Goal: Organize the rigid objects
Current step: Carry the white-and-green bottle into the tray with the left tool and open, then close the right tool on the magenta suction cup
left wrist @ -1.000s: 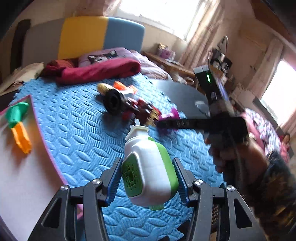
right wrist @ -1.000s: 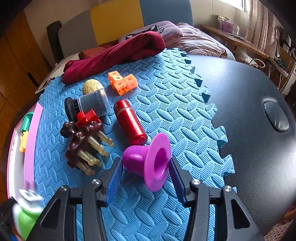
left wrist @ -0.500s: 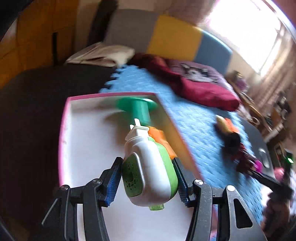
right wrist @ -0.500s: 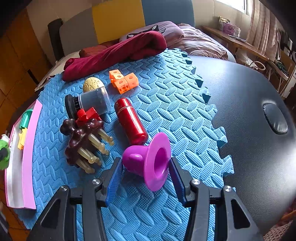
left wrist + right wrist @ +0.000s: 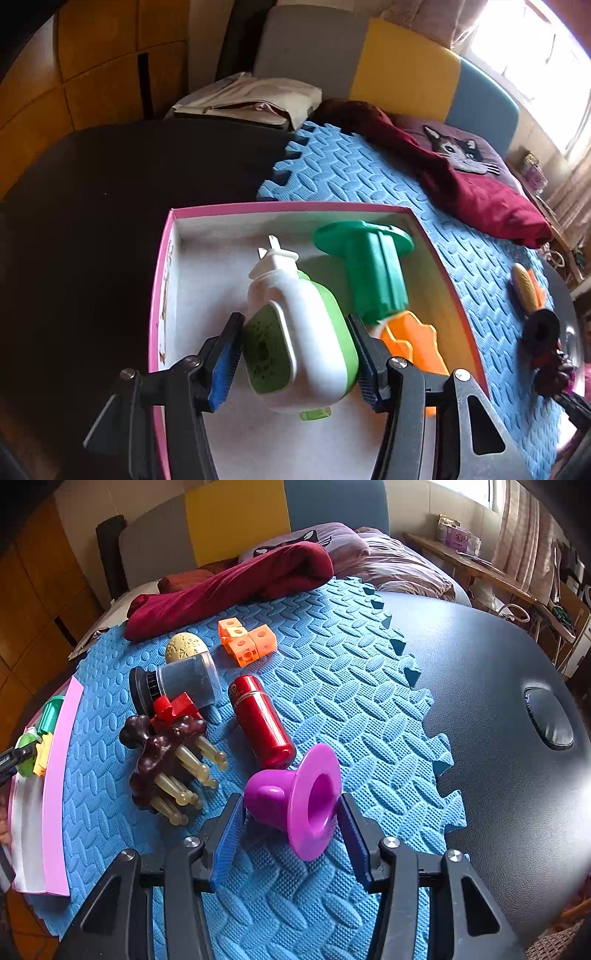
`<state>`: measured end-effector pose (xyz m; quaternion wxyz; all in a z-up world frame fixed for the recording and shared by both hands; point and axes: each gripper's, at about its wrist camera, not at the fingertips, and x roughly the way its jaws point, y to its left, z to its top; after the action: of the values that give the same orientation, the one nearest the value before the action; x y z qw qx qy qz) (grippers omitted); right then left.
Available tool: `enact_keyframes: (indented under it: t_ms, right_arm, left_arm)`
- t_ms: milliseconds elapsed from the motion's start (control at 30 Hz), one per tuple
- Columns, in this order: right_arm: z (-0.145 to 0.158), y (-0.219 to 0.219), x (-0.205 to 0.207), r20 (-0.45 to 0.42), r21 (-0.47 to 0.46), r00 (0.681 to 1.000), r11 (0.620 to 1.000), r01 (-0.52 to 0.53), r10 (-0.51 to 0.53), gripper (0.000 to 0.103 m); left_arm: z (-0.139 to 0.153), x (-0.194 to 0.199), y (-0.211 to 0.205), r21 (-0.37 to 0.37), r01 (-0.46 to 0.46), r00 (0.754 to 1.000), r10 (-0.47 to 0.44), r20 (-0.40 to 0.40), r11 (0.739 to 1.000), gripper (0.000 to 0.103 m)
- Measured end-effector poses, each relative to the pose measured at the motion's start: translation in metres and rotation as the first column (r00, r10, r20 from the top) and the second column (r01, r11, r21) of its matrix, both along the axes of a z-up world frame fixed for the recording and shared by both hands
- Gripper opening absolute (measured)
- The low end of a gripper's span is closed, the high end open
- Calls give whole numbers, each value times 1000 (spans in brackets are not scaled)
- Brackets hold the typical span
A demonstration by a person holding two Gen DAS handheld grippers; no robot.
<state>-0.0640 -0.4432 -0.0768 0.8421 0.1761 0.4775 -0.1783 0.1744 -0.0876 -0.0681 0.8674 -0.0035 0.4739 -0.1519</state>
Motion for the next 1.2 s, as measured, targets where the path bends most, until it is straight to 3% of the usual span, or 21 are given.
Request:
enact_keyframes:
  t_ms: [133, 467, 700, 1200]
  right_arm:
    - [0, 0, 0, -1, -3, 1000, 1000, -1, 1, 52]
    - [1, 2, 0, -4, -10, 1000, 1000, -3, 3, 52]
    - [1, 2, 0, -3, -11, 1000, 1000, -2, 2, 52]
    - [6, 1, -4, 23, -7, 1000, 1000, 10, -10, 49]
  left_arm:
    - [10, -12, 6, -2, -17, 999, 17, 33, 1000, 75]
    - [36, -74, 21, 7, -13, 991, 12, 136, 1000, 78]
    - [40, -113, 21, 6, 19, 984, -20, 178, 1000, 88]
    - [41, -136, 13, 24, 58, 980, -62, 191, 998, 92]
